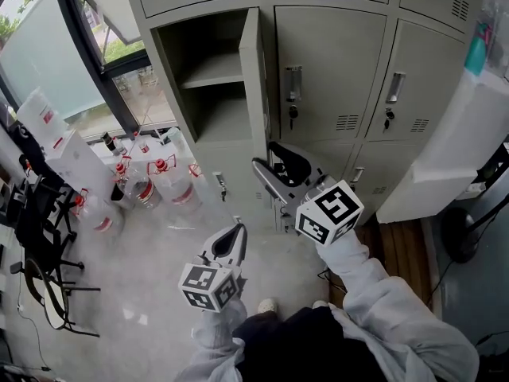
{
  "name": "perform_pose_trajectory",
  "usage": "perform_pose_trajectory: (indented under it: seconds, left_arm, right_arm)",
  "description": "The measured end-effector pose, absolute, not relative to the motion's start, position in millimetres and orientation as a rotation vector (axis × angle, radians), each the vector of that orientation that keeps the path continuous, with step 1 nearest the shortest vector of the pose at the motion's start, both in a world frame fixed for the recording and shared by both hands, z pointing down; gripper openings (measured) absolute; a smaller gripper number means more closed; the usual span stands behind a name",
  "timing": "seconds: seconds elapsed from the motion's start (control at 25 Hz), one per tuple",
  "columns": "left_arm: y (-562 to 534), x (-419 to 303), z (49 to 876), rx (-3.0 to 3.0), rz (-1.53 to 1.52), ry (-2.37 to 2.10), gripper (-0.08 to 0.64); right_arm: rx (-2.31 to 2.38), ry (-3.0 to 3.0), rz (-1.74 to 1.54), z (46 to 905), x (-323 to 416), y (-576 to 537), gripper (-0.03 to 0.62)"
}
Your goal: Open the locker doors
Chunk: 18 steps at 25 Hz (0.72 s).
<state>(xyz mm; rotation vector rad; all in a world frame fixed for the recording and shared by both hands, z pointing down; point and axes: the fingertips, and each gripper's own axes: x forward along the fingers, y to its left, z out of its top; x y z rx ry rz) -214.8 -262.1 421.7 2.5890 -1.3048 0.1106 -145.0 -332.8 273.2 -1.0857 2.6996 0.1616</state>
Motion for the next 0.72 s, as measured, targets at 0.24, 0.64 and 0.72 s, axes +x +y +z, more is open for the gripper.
perform_pose_trajectory:
  seconds: [0.24,0.64,0.72]
  left_arm:
    - [-254.3,-179.3,430.8,2.577,0.155,-1.291,0.009]
    - [-235.0,-130.3,447.8,2.522,0.195,-1.351,0.009]
    - [-233.0,-117.0,448.7,2.522,0.189,-1.358,0.009]
  right_arm:
    - [-1.075,2.721,0.097,287.8,-126.1,-327.8,0.198]
    - [-1.038,2.763,0.112,309.7,-75.0,-307.2,0.207]
    - [-1.059,2.757,0.109,314.7,-55.0,-303.9,0.207]
